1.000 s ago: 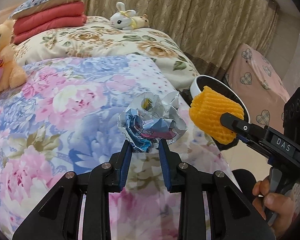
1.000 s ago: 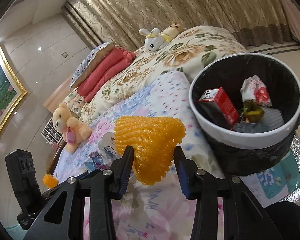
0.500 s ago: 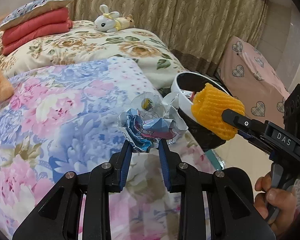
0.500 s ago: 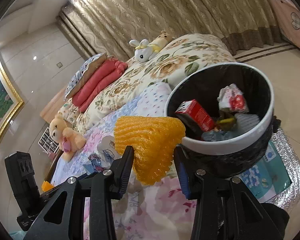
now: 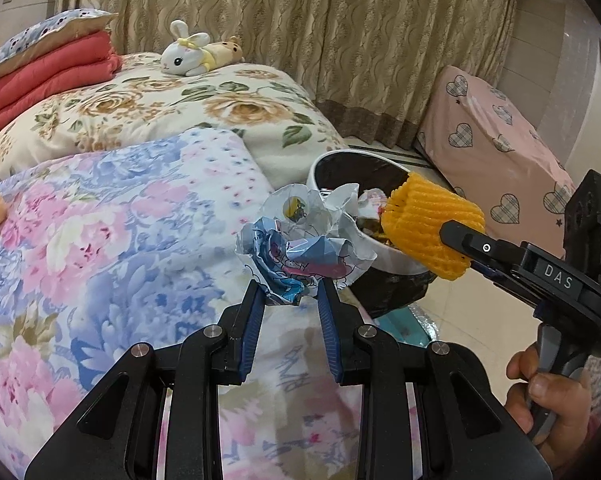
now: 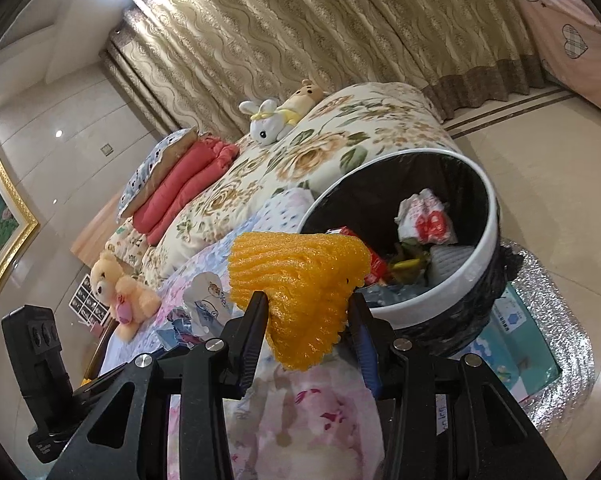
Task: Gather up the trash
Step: 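Carry the blue wrapper and orange mesh net over the trash bin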
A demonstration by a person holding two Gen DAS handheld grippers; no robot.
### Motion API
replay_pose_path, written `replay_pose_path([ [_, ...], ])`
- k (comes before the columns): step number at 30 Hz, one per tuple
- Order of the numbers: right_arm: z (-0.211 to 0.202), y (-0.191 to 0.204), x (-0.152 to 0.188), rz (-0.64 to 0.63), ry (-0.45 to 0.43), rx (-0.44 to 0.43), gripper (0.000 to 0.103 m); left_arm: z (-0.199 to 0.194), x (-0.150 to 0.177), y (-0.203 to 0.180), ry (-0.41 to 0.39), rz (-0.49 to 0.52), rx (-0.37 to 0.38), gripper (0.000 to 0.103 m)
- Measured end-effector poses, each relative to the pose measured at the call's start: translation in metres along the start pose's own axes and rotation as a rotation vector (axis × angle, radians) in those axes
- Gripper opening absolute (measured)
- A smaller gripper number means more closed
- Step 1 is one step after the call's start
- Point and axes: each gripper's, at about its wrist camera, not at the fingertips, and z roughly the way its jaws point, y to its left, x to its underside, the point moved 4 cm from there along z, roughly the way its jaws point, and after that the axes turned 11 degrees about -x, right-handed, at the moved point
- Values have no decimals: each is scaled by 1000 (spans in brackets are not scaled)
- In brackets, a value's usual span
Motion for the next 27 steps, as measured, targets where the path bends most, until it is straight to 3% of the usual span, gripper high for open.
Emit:
replay_pose_path([
  [27,-19,-24,-20,11,-47,63,42,11,-27,-45,-21,65,42,26],
])
